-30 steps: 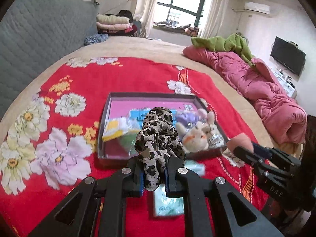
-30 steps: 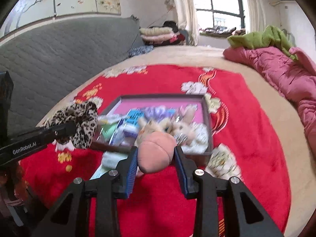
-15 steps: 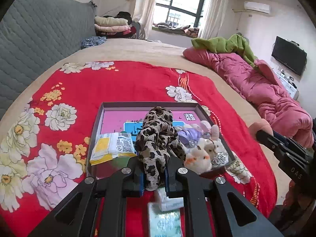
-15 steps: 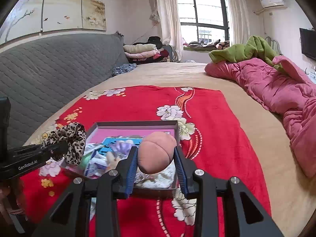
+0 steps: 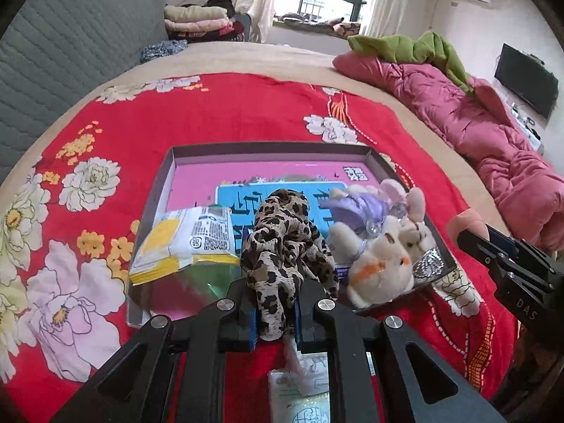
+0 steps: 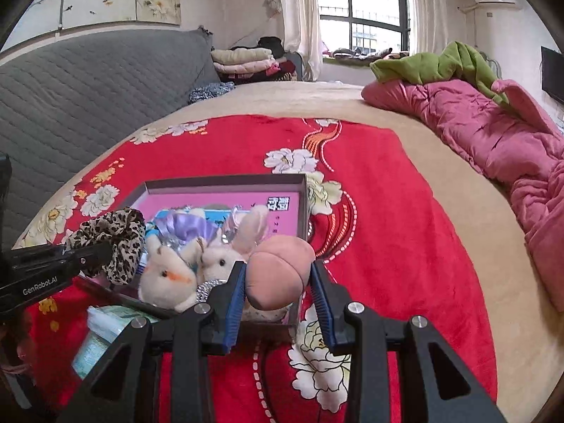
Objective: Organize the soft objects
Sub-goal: 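Lower the scrunchie into the box with the left gripper while the right gripper places the pink ball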
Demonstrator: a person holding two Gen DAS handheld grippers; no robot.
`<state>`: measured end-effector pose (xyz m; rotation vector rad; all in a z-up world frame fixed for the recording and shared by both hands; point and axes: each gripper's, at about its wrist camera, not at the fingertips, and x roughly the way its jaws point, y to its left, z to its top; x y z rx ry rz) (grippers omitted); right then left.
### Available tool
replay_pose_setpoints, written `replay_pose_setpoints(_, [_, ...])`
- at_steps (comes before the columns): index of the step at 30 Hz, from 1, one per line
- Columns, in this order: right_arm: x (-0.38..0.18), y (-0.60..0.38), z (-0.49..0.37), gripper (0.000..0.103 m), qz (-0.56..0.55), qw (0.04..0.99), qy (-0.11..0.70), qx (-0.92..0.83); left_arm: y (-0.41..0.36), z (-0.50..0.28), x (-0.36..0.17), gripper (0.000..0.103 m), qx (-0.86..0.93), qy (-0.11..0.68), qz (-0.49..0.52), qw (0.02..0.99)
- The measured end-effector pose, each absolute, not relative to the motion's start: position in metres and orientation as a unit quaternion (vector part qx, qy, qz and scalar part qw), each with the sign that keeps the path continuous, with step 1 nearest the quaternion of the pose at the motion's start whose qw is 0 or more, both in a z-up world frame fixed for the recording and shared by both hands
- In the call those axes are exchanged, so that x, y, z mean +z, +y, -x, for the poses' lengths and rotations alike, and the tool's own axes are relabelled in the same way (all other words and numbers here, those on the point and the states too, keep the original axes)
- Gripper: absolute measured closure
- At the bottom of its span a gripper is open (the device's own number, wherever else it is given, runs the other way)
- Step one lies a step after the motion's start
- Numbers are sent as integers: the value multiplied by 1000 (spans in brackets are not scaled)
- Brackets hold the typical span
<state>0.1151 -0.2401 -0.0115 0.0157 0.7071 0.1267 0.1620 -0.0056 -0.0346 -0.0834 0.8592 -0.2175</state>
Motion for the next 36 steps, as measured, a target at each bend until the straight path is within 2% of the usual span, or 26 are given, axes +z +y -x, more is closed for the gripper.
replay_pose_setpoints(16, [-42, -230, -126, 66, 10, 923, 376, 79, -6, -167, -49, 88, -111, 429, 40, 895])
replay_pose_setpoints(32, [-42, -224, -127, 63, 33, 923, 378, 66, -6, -166, -48, 85, -110, 430, 39, 895])
replay_pose_setpoints(33, [-42, -224, -127, 62, 30, 922, 381, 67, -6, -165, -47, 85, -111, 430, 39, 895])
replay_pose_setpoints(36, [-41, -225, -126, 51, 30, 922, 379, 68, -6, -165, -47, 85, -112, 432, 40, 894])
